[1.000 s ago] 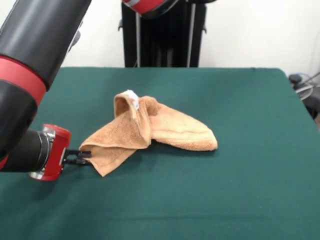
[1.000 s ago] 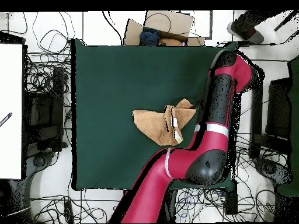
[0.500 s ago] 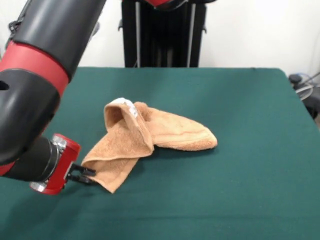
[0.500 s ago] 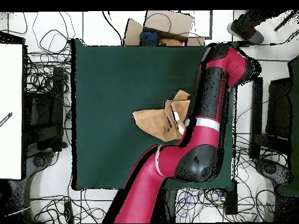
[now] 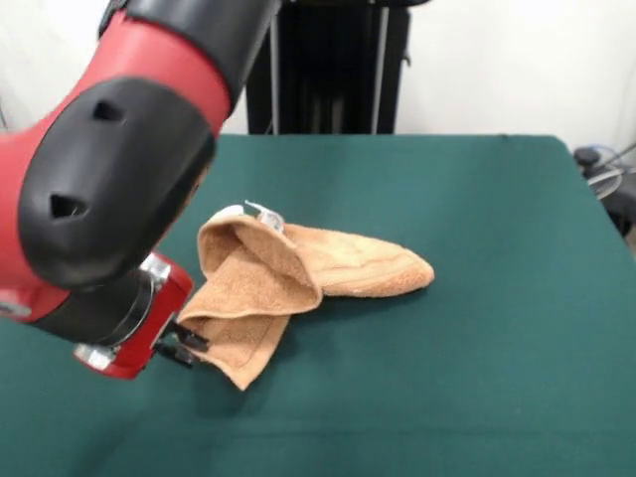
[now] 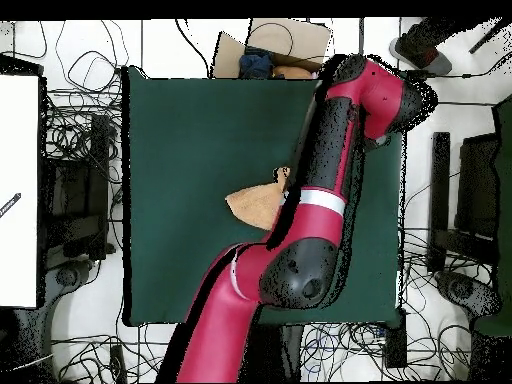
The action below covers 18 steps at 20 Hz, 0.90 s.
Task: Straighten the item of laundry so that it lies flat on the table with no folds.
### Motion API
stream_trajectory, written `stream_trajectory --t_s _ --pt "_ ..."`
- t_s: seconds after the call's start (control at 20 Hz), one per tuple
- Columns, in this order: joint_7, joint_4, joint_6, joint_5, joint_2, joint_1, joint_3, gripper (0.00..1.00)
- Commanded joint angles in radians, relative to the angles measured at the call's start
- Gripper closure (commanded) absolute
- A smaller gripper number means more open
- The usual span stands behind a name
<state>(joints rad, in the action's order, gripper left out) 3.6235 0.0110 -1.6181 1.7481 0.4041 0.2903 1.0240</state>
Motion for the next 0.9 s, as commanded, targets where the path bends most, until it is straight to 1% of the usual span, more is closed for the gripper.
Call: stream_trajectory --t_s 0.05,0.3,0.5,0.65,0.9 --pt "0.188 -0.306 0.026 0.011 -0.150 -0.088 0.088 1.00" --pt "0.187 -0.478 0.044 0.017 -0.227 -0.177 0.119 1.00" --pt "0.183 -0.687 0.110 0.006 -0.297 -0.277 0.138 1.00" --pt "0.195 -0.812 0.142 0.002 -0.343 -0.341 0.166 1.00" --pt "0.210 -0.939 0.164 -0.002 -0.383 -0.409 0.206 1.00"
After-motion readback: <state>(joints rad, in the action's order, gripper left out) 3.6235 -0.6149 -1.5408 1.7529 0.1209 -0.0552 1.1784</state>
